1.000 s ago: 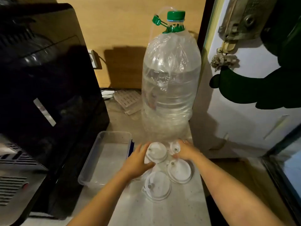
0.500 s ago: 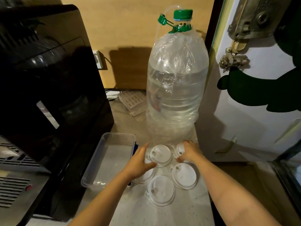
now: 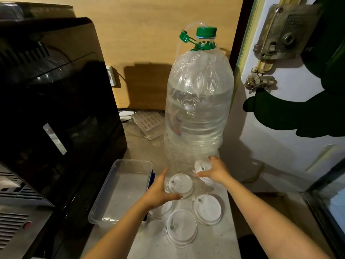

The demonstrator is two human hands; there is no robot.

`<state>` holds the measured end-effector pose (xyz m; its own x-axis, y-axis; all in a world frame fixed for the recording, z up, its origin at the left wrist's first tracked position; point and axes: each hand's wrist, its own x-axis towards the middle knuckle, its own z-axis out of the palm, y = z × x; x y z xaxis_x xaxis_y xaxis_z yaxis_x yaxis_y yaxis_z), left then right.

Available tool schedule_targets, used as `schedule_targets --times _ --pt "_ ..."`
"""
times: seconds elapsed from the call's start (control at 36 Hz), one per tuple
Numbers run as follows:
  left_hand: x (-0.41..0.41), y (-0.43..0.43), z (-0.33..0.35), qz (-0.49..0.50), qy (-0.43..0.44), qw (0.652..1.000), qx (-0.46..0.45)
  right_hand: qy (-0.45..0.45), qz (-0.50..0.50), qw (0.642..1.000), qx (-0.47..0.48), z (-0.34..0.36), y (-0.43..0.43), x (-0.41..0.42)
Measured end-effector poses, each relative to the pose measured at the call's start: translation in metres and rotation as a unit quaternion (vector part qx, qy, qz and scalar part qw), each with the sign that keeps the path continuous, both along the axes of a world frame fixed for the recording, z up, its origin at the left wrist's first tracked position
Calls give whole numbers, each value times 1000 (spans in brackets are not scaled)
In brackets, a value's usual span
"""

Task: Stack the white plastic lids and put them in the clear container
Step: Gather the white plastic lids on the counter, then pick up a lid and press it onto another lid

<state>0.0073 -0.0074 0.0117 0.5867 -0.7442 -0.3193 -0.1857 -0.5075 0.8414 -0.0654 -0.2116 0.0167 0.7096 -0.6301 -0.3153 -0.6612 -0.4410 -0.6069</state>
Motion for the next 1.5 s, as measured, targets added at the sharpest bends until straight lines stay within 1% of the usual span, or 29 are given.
schedule_targets --times 0.06,0.17,0.31,0.39,0.47,0.75,0.89,0.97,1.06,1.14,1.22,1.31,1.39,1.5 --pt "0 -2 4 1 28 999 -20 -42 -7 999 29 15 6 2" --pt "0 -7 15 -19 76 995 -69 -126 -50 979 152 40 27 6" --pt "4 -17 28 -41 135 978 -155 -140 -57 947 282 60 52 7" --pt "6 -20 34 -65 155 965 -199 -146 -55 934 320 68 67 7" --pt "8 -20 37 -72 169 954 -235 -143 -64 938 309 70 77 11" --pt "20 -10 32 -56 187 942 -272 -129 -69 943 299 77 100 16" --pt "24 -3 29 -43 208 939 -270 -116 -51 940 316 75 106 19" --pt "28 0 29 -42 223 935 -273 -96 -33 946 309 76 102 17" --pt "31 4 26 -42 263 919 -290 -90 -31 947 306 78 91 14" --pt "32 9 24 -17 315 897 -311 -113 -59 943 308 79 74 8" --pt "34 14 21 -16 347 879 -326 -126 -70 953 265 72 56 -2" --pt "37 20 19 -24 398 850 -343 -110 -42 976 185 56 40 -17" --pt "39 23 19 -23 433 830 -352 -45 36 994 92 34 29 -33" --pt "39 26 16 -38 459 817 -347 68 131 989 14 3 29 -51"
